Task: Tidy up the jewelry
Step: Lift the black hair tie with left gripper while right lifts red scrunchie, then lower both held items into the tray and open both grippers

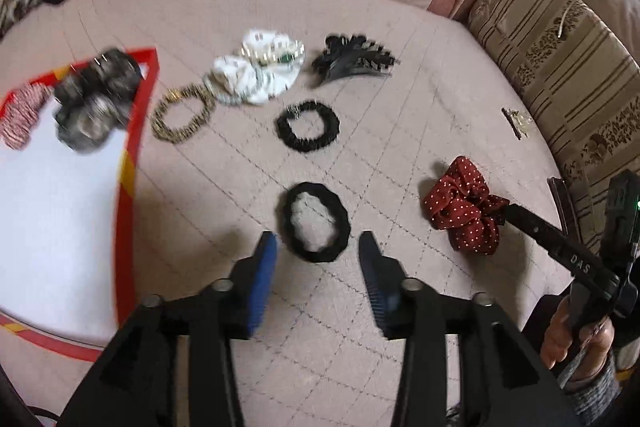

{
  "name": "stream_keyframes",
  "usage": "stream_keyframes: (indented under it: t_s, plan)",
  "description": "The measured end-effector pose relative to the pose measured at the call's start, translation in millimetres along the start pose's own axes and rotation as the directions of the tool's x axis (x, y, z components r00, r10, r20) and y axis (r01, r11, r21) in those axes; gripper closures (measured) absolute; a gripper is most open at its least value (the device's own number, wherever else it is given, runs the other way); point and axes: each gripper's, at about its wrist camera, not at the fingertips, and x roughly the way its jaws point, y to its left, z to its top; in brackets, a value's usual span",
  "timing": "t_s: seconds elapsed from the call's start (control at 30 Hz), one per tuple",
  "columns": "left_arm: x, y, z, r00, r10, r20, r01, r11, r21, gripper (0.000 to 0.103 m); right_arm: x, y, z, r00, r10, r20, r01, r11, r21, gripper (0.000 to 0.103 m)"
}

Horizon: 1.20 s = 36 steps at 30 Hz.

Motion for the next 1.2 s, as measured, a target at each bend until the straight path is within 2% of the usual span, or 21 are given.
stream_keyframes:
  t_s: [0.2,0.33,0.43,0.63,0.67,0.7,0.73,0.77,0.83,1.07,1.2]
  plan:
    - [15.4,13.8,7.0,0.999,0.035,-0.008,-0.036,0.998,-0.048,0.059,7.4,6.1,1.8,1.0,-0.007,-0.003,0.007,0.999,-0.041,0.052]
    - [34.2,15.0,8.8,0.996,0.086,-0.011,-0.086,0.996,-0.031,0.059,21.9,12.8,1.6,0.999,-0.03,-0.017,0.028,0.996,-0.086,0.052]
    - [50.0,12.4,10.7,0.996,0.085,-0.036,-0.086,0.996,-0.02,0.059,31.8,15.3,1.8,0.999,-0.037,-0.03,0.033,0.994,-0.102,0.052]
    - [56.8,-2.0,8.3,0.996,0.088,-0.026,-0.088,0.996,-0.008,0.059,40.1,23.0,1.4,0.998,-0.062,-0.018,0.059,0.99,-0.13,0.052]
    - [56.7,-3.2,7.5,0.996,0.089,-0.022,-0.09,0.996,-0.011,0.071,40.4,24.3,1.1,0.998,-0.066,-0.016,0.063,0.989,-0.134,0.052]
    - [56.3,-3.9,6.6,0.996,0.092,-0.023,-0.092,0.996,-0.011,0.083,41.1,26.6,0.2,0.997,-0.074,-0.016,0.071,0.987,-0.143,0.056]
    - [56.2,-4.0,5.9,0.995,0.099,-0.03,-0.099,0.995,-0.013,0.095,41.7,29.6,-1.0,0.996,-0.088,-0.012,0.085,0.984,-0.158,0.065]
    - [54.6,-2.9,5.3,0.996,0.085,-0.034,-0.086,0.996,-0.025,0.095,42.6,32.3,-2.1,0.995,-0.095,-0.016,0.091,0.981,-0.173,0.088]
    - [47.7,1.4,3.5,0.997,0.065,-0.031,-0.066,0.996,-0.059,0.095,43.0,33.0,-2.6,0.996,-0.085,-0.035,0.078,0.983,-0.166,0.09]
    - [-5.3,18.7,-2.8,0.996,0.055,0.065,-0.046,0.99,-0.131,0.095,18.8,36.7,-0.6,0.999,-0.031,-0.021,0.028,0.993,-0.115,0.091]
    - [-40.0,41.1,-6.7,0.989,0.079,0.128,-0.056,0.982,-0.179,0.095,0.9,52.2,1.3,1.0,-0.007,-0.001,0.007,0.992,-0.128,0.091]
